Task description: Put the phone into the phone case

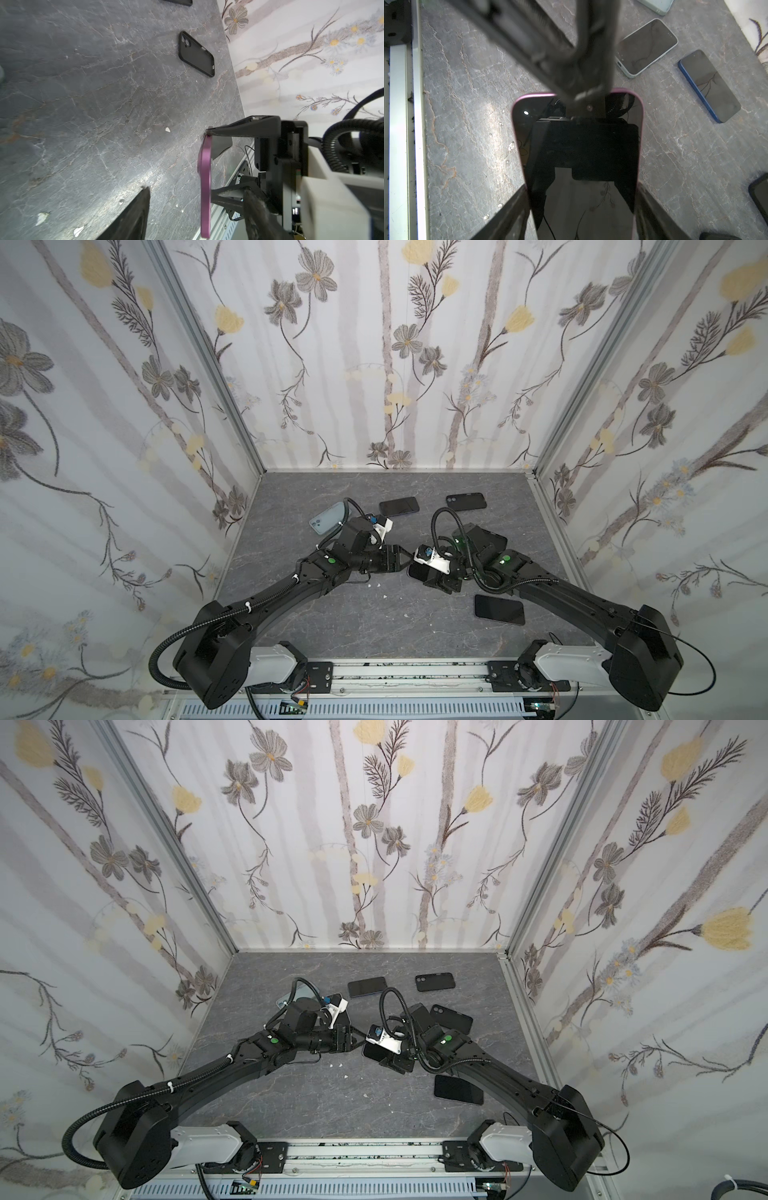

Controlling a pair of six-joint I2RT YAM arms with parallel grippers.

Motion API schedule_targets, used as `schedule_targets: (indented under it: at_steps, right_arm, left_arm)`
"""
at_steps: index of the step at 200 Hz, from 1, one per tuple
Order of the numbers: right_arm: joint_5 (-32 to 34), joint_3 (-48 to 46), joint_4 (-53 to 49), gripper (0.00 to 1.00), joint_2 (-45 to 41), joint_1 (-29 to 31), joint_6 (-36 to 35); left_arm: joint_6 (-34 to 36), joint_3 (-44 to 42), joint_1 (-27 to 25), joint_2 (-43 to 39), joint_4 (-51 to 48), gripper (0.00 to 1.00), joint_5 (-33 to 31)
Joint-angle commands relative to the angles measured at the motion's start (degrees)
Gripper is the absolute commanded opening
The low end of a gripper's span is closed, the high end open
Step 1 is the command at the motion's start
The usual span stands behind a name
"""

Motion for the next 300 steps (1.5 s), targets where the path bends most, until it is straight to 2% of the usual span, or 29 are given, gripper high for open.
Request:
schedule_targets:
  at_steps: [1, 39, 64, 111, 129, 160, 188, 214, 240, 275, 286, 300]
  right_arm:
    - [-1.5, 0.0, 4.3, 0.62, -1.0, 0.1, 0.8]
    - [-1.3, 0.0, 4.1, 0.62, -1.3, 0.5, 0.9]
    - [-1.1, 0.1, 3.8, 0.62, -1.6, 0.9, 0.8]
    - [0.2, -0.2, 4.0, 0.61, -1.3, 1.5, 0.5]
    - [0.6, -0.5, 4.4, 0.61, -1.5, 1.7, 0.4]
    - [1.7, -1.1, 5.3, 0.64, -2.1, 1.9, 0.5]
    - [4.5, -2.2, 6.8, 0.83, -2.9, 1.9, 0.7]
    - [5.3, -2.2, 7.5, 0.92, -4.0, 1.9, 0.5]
    - [5.7, -3.1, 12.6, 1.0, -7.9, 1.9, 2.7]
    - [3.3, -4.7, 19.8, 1.0, -14.8, 1.9, 5.0]
    - [4.2, -4.3, 21.8, 1.0, -16.4, 1.9, 7.9]
    - [8.1, -2.1, 23.1, 1.0, -17.2, 1.7, 14.8]
  left_arm:
    - [-1.5, 1.3, -0.9, 1.4, 2.3, 0.66, 2.2]
    - [-1.7, 2.6, -1.4, 3.3, 1.8, 0.52, 4.0]
    - [-1.5, 3.1, -1.4, 3.8, 1.9, 0.36, 4.2]
    - [-0.3, 4.0, -1.4, 4.6, 1.3, 0.15, 4.3]
    - [0.0, 4.4, -1.4, 5.0, 0.8, 0.0, 4.8]
    - [0.4, 4.3, -1.4, 4.3, 0.4, 0.0, 3.8]
    - [0.6, 4.0, -1.4, 3.4, 0.5, 0.0, 2.8]
    - [0.7, 4.3, -1.3, 2.3, 0.6, 0.0, -0.1]
    - [-0.5, 3.0, -0.8, -1.2, 3.9, 0.0, -4.6]
    - [-1.2, 2.9, 0.9, -7.3, 6.5, 0.0, -8.4]
    - [-2.5, 2.9, 2.0, -9.2, 7.1, 0.0, -9.9]
    - [-3.9, 2.7, 3.2, -11.5, 9.0, 0.0, -10.2]
